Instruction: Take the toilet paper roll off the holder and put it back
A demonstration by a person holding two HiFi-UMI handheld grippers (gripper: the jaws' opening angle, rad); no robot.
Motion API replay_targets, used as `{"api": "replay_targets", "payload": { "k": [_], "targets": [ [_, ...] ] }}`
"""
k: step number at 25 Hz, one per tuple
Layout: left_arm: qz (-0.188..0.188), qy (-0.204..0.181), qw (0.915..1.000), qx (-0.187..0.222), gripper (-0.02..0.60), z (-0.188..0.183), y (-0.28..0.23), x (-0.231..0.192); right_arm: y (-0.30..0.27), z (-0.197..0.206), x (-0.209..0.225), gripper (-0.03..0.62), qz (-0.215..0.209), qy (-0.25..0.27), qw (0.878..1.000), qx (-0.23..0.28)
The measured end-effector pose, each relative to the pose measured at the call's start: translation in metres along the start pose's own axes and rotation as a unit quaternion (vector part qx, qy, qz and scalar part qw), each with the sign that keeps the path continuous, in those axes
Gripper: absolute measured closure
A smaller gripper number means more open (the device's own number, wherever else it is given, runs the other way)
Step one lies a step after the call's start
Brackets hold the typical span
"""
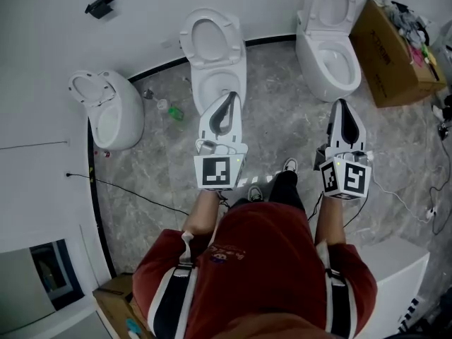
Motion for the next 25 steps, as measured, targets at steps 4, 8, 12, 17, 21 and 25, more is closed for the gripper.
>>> {"api": "replay_targets", "payload": {
  "k": [4, 8, 12, 17, 21, 25],
  "targets": [
    [-0.001, 0.001, 0.9998, -0.021, 0.568, 0.015, -0.035, 0.009, -0.026, 0.01, 0.027, 0.585, 0.001, -0.009, 1.0, -0.005],
    [-0.003, -0.007, 0.9993, -0.036, 0.567, 0.025, -0.083, 0.021, -0.059, 0.016, 0.059, 0.585, -0.002, -0.003, 1.0, -0.01],
    [0.008, -0.001, 0.9998, -0.019, 0.567, 0.038, -0.137, 0.047, -0.092, 0.024, 0.105, 0.583, 0.0, -0.001, 1.0, -0.014],
    [0.013, -0.008, 0.9997, -0.017, 0.567, 0.055, -0.207, 0.091, -0.133, 0.031, 0.172, 0.448, -0.017, -0.011, 1.0, -0.005],
    [0.004, -0.005, 0.9994, -0.035, 0.568, 0.066, -0.25, 0.112, -0.164, 0.041, 0.215, 0.384, -0.028, -0.013, 1.0, -0.007],
    [-0.01, -0.017, 0.999, -0.041, 0.567, 0.072, -0.285, 0.129, -0.192, 0.047, 0.249, 0.341, -0.041, -0.01, 0.999, -0.013]
  ]
}}
Point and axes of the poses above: the fingertips, and each gripper's own axes: y backward along the fingers, x to its right, z out of its underside, the point moved 6 cm from there along y, backward along the fingers, and after that the axes turned 7 degrees about x, right-handed, at the moved point
